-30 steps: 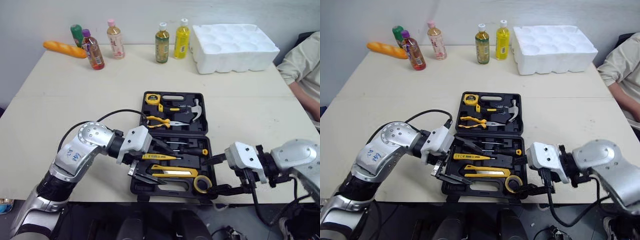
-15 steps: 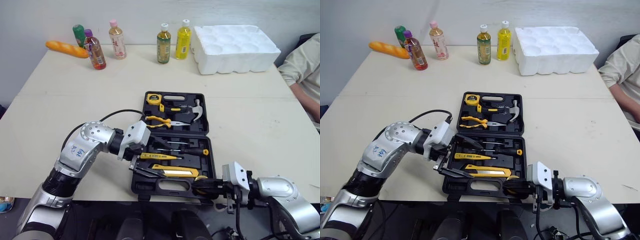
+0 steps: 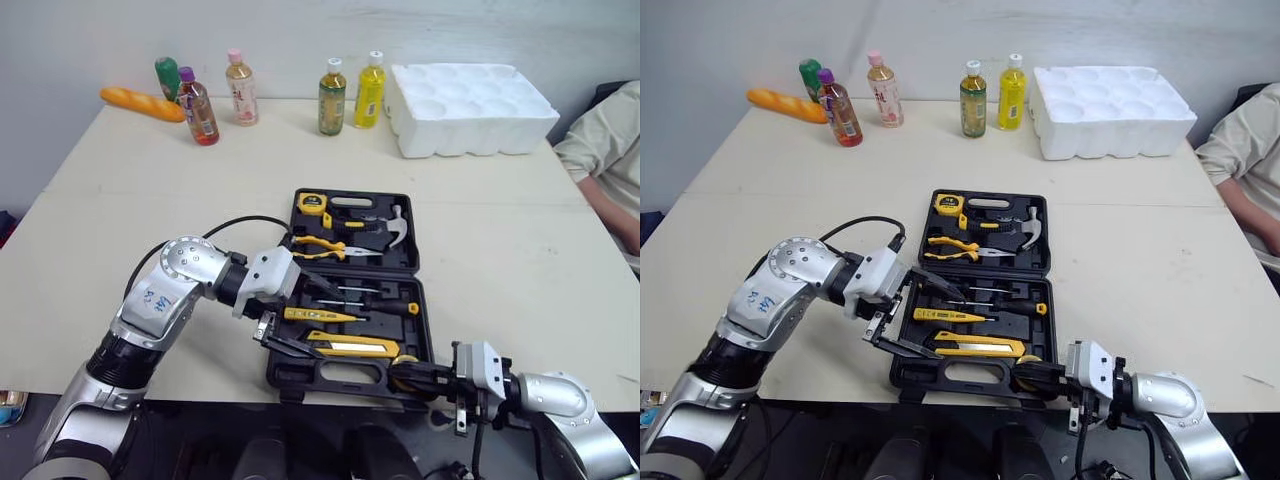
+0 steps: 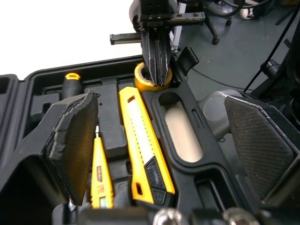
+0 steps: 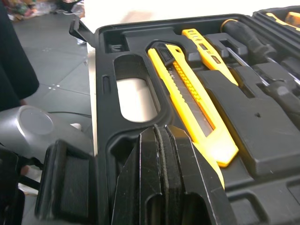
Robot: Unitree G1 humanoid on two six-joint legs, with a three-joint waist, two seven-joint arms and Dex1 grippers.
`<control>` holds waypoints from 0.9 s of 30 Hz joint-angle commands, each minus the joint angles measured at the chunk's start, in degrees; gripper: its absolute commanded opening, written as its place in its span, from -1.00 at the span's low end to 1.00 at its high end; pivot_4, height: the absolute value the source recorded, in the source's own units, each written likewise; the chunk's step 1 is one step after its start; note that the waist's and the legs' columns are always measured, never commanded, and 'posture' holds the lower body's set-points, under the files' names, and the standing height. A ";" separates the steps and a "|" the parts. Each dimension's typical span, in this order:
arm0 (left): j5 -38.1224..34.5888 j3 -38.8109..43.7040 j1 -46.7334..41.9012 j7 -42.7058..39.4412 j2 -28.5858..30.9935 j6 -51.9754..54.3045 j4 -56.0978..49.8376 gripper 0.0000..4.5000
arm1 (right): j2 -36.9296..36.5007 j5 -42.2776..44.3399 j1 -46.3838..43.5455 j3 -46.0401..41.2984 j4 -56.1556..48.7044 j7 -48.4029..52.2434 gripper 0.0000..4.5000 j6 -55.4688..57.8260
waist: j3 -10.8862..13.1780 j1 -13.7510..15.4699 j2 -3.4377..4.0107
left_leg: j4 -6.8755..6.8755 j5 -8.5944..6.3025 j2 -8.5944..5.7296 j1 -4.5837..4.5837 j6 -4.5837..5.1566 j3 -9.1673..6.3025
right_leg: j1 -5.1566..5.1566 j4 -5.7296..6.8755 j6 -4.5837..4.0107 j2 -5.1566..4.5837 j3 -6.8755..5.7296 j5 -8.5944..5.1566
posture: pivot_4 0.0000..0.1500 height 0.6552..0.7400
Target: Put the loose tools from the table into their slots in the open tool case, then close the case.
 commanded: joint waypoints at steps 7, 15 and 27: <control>1.11 1.01 -0.08 1.20 0.42 -0.40 -0.97 1.00 | -4.37 4.74 -0.19 1.88 -3.88 -1.23 -0.99 18.66 | -0.08 0.07 -0.13 | 0.01 -0.02 0.00 -0.05 -0.01 -0.10 | 0.01 -0.09 0.00 -0.02 -0.01 0.00 | 1.00 1.00; 2.98 12.48 6.65 12.31 4.28 -0.10 6.60 1.00 | -9.15 13.84 -12.60 -12.87 -9.18 -13.18 -0.99 32.29 | 0.10 -0.77 0.14 | 0.05 0.04 0.01 -0.40 -0.09 -0.13 | -0.41 0.09 0.01 -0.02 -0.02 0.00 | 1.00 1.00; 11.00 13.54 3.37 17.20 4.42 -7.79 26.42 -0.73 | -7.40 -5.30 -32.15 -2.22 12.39 -20.48 -1.00 32.16 | 0.14 0.04 0.21 | 0.08 0.16 -0.01 -1.16 -0.20 0.00 | -1.27 0.31 -0.03 -0.05 -0.03 -0.02 | 1.00 1.00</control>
